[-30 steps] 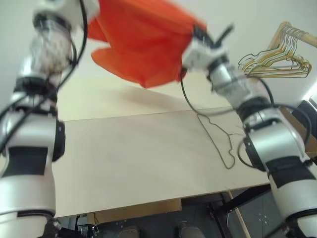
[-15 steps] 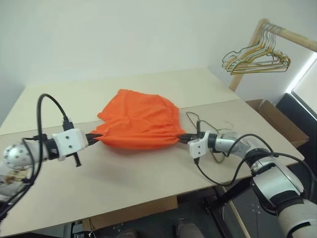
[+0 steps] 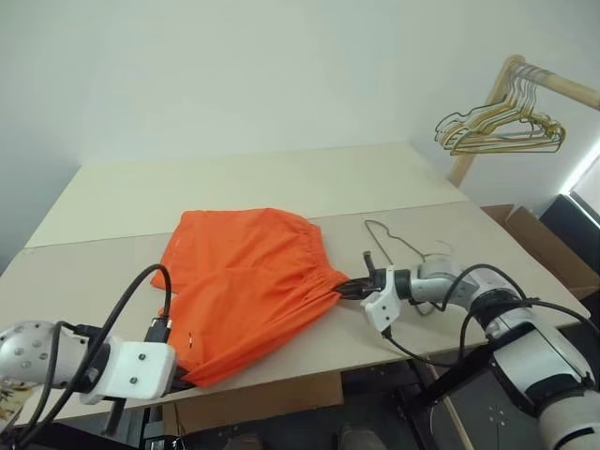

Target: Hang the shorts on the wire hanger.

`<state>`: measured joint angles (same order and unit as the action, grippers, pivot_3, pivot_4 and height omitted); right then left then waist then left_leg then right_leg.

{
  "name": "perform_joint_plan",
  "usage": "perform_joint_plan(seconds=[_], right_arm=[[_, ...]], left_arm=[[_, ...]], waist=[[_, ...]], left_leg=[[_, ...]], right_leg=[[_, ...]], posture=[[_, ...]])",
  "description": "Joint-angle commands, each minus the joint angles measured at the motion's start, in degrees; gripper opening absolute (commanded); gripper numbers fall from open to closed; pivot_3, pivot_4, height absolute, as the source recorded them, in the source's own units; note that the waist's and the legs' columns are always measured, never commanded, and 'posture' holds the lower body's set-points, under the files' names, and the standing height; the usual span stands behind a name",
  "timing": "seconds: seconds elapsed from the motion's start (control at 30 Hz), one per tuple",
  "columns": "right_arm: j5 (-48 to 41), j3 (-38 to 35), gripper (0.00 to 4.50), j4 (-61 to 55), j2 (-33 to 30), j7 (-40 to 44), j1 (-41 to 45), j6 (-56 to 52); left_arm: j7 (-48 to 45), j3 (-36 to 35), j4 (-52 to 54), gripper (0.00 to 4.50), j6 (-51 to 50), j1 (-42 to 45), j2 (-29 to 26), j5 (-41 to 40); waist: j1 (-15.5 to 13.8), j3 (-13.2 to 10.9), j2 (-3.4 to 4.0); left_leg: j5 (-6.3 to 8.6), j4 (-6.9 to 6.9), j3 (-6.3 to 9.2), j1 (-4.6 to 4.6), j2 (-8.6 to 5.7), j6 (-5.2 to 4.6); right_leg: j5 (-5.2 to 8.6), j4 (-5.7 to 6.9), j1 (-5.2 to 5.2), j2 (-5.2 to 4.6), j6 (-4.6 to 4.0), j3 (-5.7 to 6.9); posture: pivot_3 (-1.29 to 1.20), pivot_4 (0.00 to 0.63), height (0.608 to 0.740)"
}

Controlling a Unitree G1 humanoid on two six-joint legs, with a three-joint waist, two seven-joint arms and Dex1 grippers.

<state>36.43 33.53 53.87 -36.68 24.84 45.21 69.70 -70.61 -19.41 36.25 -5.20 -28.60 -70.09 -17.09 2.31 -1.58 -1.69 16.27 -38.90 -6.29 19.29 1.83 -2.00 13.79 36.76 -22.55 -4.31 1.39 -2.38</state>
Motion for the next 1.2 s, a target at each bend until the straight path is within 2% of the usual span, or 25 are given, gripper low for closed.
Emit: perform_joint_plan(seconds=[0.03,0.1,0.2,0.3,0.43,0.5,0.57,0.63,0.7,0.73,0.87,0.97,1.07,1.2], right_arm=[[-6.1,-1.08,0.0,-4.26,-4.1,5.44,-3.83,-0.82],[-10.36,-1.26,0.0,-7.9,-5.26,9.26,-6.4,-2.57],[-16.4,-1.68,0.89,-13.59,-6.9,14.46,-9.85,-5.81],[-18.44,-2.41,1.93,-17.3,-8.04,17.1,-11.64,-8.29],[-21.35,-3.76,3.24,-21.87,-9.3,19.47,-13.78,-11.4],[-22.85,-5.21,3.86,-25.21,-10.71,20.19,-15.8,-13.24],[-28.02,-7.59,4.5,-31.58,-14.14,22.48,-20.42,-18.95],[-34.29,-10.04,4.5,-38.67,-17.5,25.43,-25.09,-26.91],[-43.12,-14.0,4.5,-47.13,-20.89,27.17,-30.75,-37.82],[-46.37,-15.78,4.5,-50.37,-21.9,27.49,-32.9,-42.07],[-59.46,-27.04,4.5,-62.82,-22.8,21.17,-41.0,-64.4],[-61.97,-30.9,4.5,-69.25,-23.31,14.35,-41.89,-84.77],[-64.89,-33.4,4.5,-72.53,-21.36,8.14,-40.03,-101.11],[-66.73,-34.89,4.5,-70.24,-14.44,-2.57,-30.58,-124.92]], left_arm=[[0.21,0.99,0.91,0.03,0.21,0.37,1.02,3.04],[0.25,1.36,0.65,0.03,0.59,0.56,1.6,4.34],[-1.52,1.59,0.05,0.0,1.63,0.64,1.81,4.73],[-4.35,0.55,0.19,0.68,1.44,0.23,1.93,2.65],[-8.36,-2.54,0.13,1.89,1.91,-0.83,2.32,0.6],[-11.26,-6.47,-0.12,2.51,0.91,-0.88,2.68,-2.45],[-14.85,-12.29,-1.33,3.19,-1.61,0.26,2.75,-7.51],[-15.33,-15.1,-2.8,3.81,-3.08,2.51,3.21,-10.25],[-11.17,-14.73,-4.77,4.39,-5.9,7.35,4.27,-12.58],[-9.58,-14.35,-5.41,4.47,-7.26,9.27,4.69,-13.47],[1.49,-9.31,-5.3,4.47,-15.26,20.25,9.84,-20.54],[8.63,-3.96,-3.93,4.47,-21.17,27.49,13.8,-25.38],[14.04,1.37,-3.33,4.47,-26.93,34.2,16.51,-28.89],[14.8,7.72,-5.03,4.47,-30.1,40.89,18.26,-29.07]], waist=[[-0.08,0.0,-0.01],[0.03,0.0,-0.01],[0.21,0.0,-0.01],[0.46,0.0,-0.02],[0.3,0.0,-0.03],[0.1,0.0,-0.05],[-0.49,-0.02,-0.08],[-1.09,-0.03,-0.1],[-1.68,-0.05,-0.07],[-1.8,-0.07,-0.06],[-1.59,-0.05,-0.12],[-1.41,-0.04,-0.18],[-1.52,-0.04,-0.29],[-0.92,-0.08,-0.39]], left_leg=[[0.0,0.0,0.01,-0.01,-0.01,-0.01],[0.01,-0.01,0.01,-0.03,0.0,-0.02],[0.01,-0.02,0.02,-0.1,0.03,-0.03],[0.01,0.0,0.02,-0.18,0.08,-0.03],[0.02,0.05,0.02,-0.2,0.11,-0.04],[0.04,0.04,0.02,-0.15,0.11,-0.06],[0.05,0.02,0.03,-0.09,0.09,-0.08],[0.07,0.01,0.06,-0.02,0.09,-0.11],[0.09,-0.01,0.05,0.0,0.07,-0.15],[0.1,-0.01,0.05,-0.04,0.08,-0.15],[0.1,-0.02,0.08,-0.05,0.12,-0.14],[0.11,-0.03,0.07,-0.04,0.12,-0.12],[0.12,-0.02,0.08,0.03,0.1,-0.11],[0.12,-0.03,0.04,0.14,0.03,-0.1]], right_leg=[[0.03,-0.01,0.03,-0.01,-0.04,0.0],[0.07,-0.03,0.08,-0.01,-0.1,-0.01],[0.07,-0.02,0.15,0.0,-0.1,-0.03],[0.08,-0.02,0.18,0.0,-0.12,-0.03],[0.14,-0.02,0.16,-0.01,-0.18,-0.01],[0.15,-0.02,0.12,-0.02,-0.19,0.0],[0.19,-0.03,0.07,-0.09,-0.17,0.02],[0.23,-0.04,0.03,-0.1,-0.12,0.06],[0.25,-0.06,0.03,-0.13,-0.1,0.05],[0.26,-0.05,0.06,-0.13,-0.08,0.04],[0.36,-0.02,0.11,-0.08,0.46,0.02],[0.16,-0.02,0.1,-0.08,0.8,-0.01],[-0.09,-0.03,0.02,-0.07,0.43,0.0],[-0.12,-0.09,-0.06,-0.01,0.4,-0.06]], posture=[[0.05,0.0,0.74],[0.04,0.0,0.74],[0.03,0.0,0.74],[0.03,0.0,0.74],[0.02,0.0,0.74],[0.03,0.0,0.74],[0.04,0.0,0.74],[0.05,0.0,0.74],[0.05,0.0,0.74],[0.05,0.0,0.74],[0.03,0.0,0.74],[0.01,0.0,0.74],[-0.02,0.0,0.74],[-0.04,0.0,0.74]])
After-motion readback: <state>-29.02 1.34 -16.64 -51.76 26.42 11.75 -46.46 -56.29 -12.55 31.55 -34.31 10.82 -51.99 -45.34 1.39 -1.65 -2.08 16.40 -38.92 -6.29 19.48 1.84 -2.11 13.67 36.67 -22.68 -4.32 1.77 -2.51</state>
